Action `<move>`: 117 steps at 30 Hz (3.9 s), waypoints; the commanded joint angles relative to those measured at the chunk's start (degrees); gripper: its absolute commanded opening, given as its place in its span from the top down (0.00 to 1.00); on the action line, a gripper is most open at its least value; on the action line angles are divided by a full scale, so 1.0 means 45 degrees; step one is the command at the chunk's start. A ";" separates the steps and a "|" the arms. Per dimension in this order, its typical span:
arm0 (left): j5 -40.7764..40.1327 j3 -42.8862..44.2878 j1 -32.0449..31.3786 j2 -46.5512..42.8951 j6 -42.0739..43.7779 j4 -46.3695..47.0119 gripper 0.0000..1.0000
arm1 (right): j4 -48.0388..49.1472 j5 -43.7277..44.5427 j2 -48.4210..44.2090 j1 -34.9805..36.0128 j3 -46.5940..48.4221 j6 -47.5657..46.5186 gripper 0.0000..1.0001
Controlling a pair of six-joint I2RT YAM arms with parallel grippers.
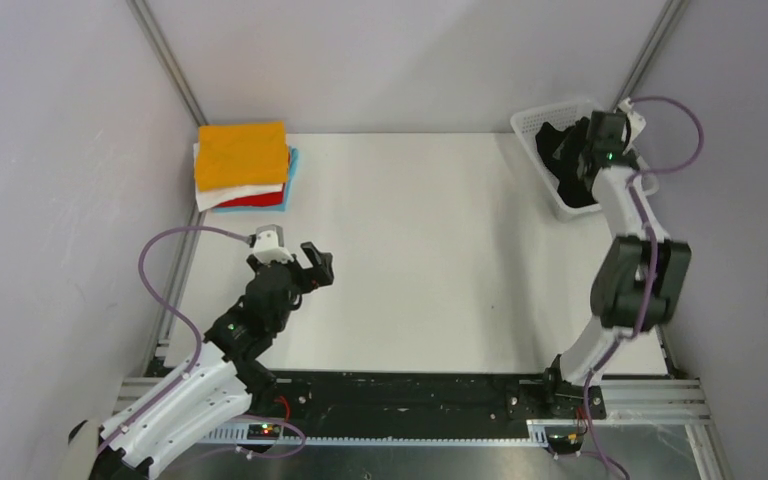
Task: Fold and stack the t-shirts
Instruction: Grab crumpled tshirt from bin with the right arm, then move the tshirt to the center of the board, then flatten out the tshirt
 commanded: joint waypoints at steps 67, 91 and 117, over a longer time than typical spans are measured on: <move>0.0049 -0.0543 -0.0038 -0.2207 -0.2852 -0.2631 0.00 | -0.0427 -0.0954 -0.5530 0.6146 -0.5616 0.1262 0.46; 0.4112 0.0391 -0.2555 0.5047 -0.4061 -0.1204 0.30 | -0.1028 -0.1513 -0.8348 0.6122 -0.8356 -0.0323 0.00; 0.0654 0.0382 -0.2571 0.2609 -0.2577 -0.1056 1.00 | -0.0513 -0.0182 -0.3358 0.5603 -0.7569 0.0095 0.13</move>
